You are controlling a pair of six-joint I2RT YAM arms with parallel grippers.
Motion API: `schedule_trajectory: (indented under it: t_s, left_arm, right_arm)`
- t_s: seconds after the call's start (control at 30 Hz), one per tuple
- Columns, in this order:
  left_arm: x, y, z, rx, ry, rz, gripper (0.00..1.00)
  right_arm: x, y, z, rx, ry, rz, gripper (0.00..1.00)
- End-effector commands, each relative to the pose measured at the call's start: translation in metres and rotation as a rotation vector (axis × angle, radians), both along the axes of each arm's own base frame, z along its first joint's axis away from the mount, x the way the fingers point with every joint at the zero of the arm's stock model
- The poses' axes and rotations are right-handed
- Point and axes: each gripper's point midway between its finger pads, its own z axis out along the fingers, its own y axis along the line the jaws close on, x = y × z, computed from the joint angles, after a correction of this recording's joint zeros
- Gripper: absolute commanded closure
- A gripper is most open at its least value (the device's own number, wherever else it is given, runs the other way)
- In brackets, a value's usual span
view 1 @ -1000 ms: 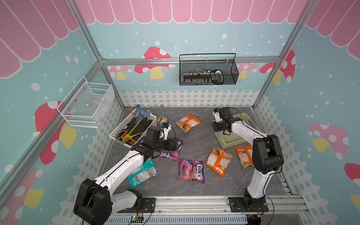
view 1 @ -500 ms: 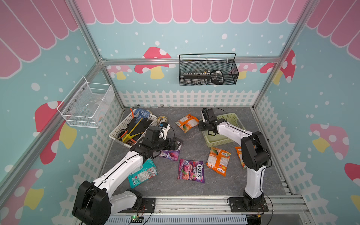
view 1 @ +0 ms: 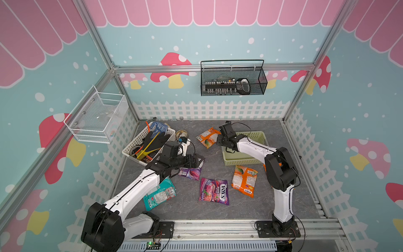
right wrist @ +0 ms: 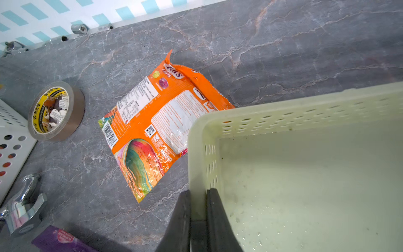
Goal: Put the candies in the basket
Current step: Adjust the basket at the center of the board, then pick up the candy at the center of the board.
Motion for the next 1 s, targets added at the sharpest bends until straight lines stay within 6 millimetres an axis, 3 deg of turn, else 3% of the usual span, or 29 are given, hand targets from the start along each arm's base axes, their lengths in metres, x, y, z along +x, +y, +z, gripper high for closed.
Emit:
schedule_trajectory:
  t_s: [0.0,0.07,0.13,0.3,0.5,0.57,0.67,0.83,0.97]
  left_arm:
    - [0.000,0.005,0.001,0.013,-0.010,0.011,0.01]
    - [0.000,0.006,0.000,0.016,-0.009,0.012,0.01]
    - [0.000,0.007,-0.001,0.021,-0.008,0.019,0.01]
    - [0.001,0.008,-0.006,0.029,0.002,0.028,0.01]
    - [-0.003,0.005,-0.010,0.021,0.027,0.030,0.01]
    - [-0.013,-0.008,-0.013,0.016,0.041,-0.009,0.01]
    - [-0.022,-0.020,-0.020,0.015,0.068,-0.035,0.01]
    - [-0.039,-0.041,-0.029,0.051,0.081,-0.078,0.01]
    - [-0.055,-0.061,-0.034,0.056,0.099,-0.144,0.01]
  right_arm:
    - [0.007,0.005,-0.003,0.041,0.011,-0.069,0.85]
    - [0.007,0.006,0.000,0.051,0.006,-0.082,0.80]
    - [0.008,0.007,0.006,0.061,-0.001,-0.080,0.69]
    - [-0.002,0.011,0.038,0.092,-0.029,-0.018,0.42]
    - [-0.047,0.005,0.080,0.139,-0.042,0.109,0.22]
    - [-0.069,-0.003,0.084,0.145,-0.030,0.138,0.08]
    - [-0.103,-0.018,0.078,0.151,0.015,0.151,0.01]
    - [-0.163,-0.058,0.040,0.144,0.156,0.046,0.02]
    - [-0.208,-0.082,0.007,0.167,0.239,-0.010,0.08]
